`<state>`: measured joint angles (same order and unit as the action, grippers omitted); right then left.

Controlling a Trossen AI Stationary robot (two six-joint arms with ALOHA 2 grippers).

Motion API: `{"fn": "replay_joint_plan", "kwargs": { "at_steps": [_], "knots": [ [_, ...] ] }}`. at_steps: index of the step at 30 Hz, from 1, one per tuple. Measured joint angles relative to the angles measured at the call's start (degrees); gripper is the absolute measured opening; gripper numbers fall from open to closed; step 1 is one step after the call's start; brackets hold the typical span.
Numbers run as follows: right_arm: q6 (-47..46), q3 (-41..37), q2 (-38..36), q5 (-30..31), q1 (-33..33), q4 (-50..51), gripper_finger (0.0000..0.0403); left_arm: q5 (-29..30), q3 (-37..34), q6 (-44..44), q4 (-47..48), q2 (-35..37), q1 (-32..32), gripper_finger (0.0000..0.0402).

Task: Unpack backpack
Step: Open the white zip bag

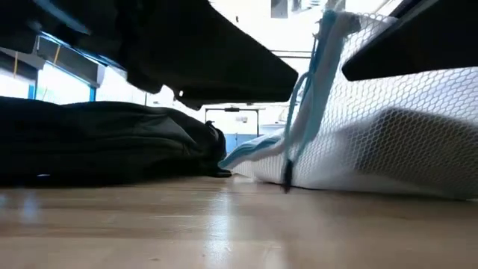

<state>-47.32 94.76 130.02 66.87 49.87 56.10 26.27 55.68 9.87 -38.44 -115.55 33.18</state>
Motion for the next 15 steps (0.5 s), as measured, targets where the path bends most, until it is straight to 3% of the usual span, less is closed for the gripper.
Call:
{"fn": "replay_joint_plan", "kwargs": {
  "at_steps": [6, 15],
  "knots": [
    [1.52, 0.00, 0.00, 0.22, -0.09, -1.48, 0.0000, 2.76, 0.04, -2.30, -1.13, 0.00, -0.16, 0.0090],
    [9.20, 0.00, 0.00, -0.85, -0.68, -7.00, 0.0000, 2.38, 0.04, -2.66, -1.33, 0.00, -0.16, 0.0090]
  ]
}}
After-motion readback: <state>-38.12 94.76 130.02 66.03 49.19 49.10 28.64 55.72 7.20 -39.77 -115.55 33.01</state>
